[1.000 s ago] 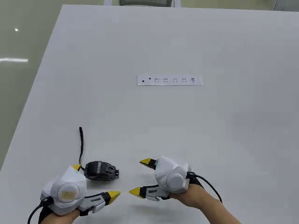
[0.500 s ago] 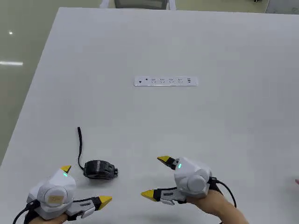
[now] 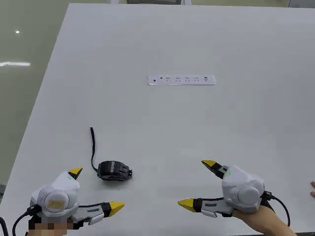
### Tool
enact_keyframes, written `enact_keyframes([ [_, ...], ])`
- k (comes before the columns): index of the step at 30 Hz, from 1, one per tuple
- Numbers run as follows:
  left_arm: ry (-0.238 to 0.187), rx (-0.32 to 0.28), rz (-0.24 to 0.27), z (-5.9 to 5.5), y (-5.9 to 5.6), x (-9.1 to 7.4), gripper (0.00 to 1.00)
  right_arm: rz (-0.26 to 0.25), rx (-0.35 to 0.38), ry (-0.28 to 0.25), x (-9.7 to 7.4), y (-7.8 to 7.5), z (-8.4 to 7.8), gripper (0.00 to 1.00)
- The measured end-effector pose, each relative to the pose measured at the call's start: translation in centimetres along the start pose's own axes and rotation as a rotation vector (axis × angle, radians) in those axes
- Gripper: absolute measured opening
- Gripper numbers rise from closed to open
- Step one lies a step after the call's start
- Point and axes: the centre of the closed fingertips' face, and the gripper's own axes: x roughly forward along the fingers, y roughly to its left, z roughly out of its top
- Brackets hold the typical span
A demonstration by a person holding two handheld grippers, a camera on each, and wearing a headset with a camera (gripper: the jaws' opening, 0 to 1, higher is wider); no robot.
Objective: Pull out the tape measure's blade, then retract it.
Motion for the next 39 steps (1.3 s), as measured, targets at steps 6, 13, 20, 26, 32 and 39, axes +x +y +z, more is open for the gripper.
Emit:
enact_keyframes([
  [6, -0.023, 0.019, -0.029, 0.1, -0.5, -1.2, 0.99, -0.010, 0.039, 0.009, -1.7, 0.0, -0.8, 0.92],
  [13, -0.041, 0.026, -0.018, -0.4, -0.2, -1.7, 0.99, -0.029, 0.039, 0.013, -3.0, -0.7, -1.7, 0.95],
  [20, -0.045, -0.004, 0.037, -1.2, 0.9, -3.0, 0.99, -0.056, 0.040, 0.011, -4.0, -1.4, -2.0, 0.95],
  [26, -0.037, -0.012, 0.053, -1.5, 1.1, -3.4, 0.99, -0.059, 0.041, 0.008, -4.3, -1.6, -2.1, 0.95],
  [32, -0.039, -0.016, 0.059, -1.5, 1.2, -3.5, 0.99, -0.064, 0.042, 0.003, -4.3, -1.8, -2.0, 0.95],
  [39, -0.042, -0.014, 0.059, -1.4, 1.1, -3.5, 0.99, -0.056, 0.039, 0.007, -4.3, -1.7, -2.1, 0.95],
])
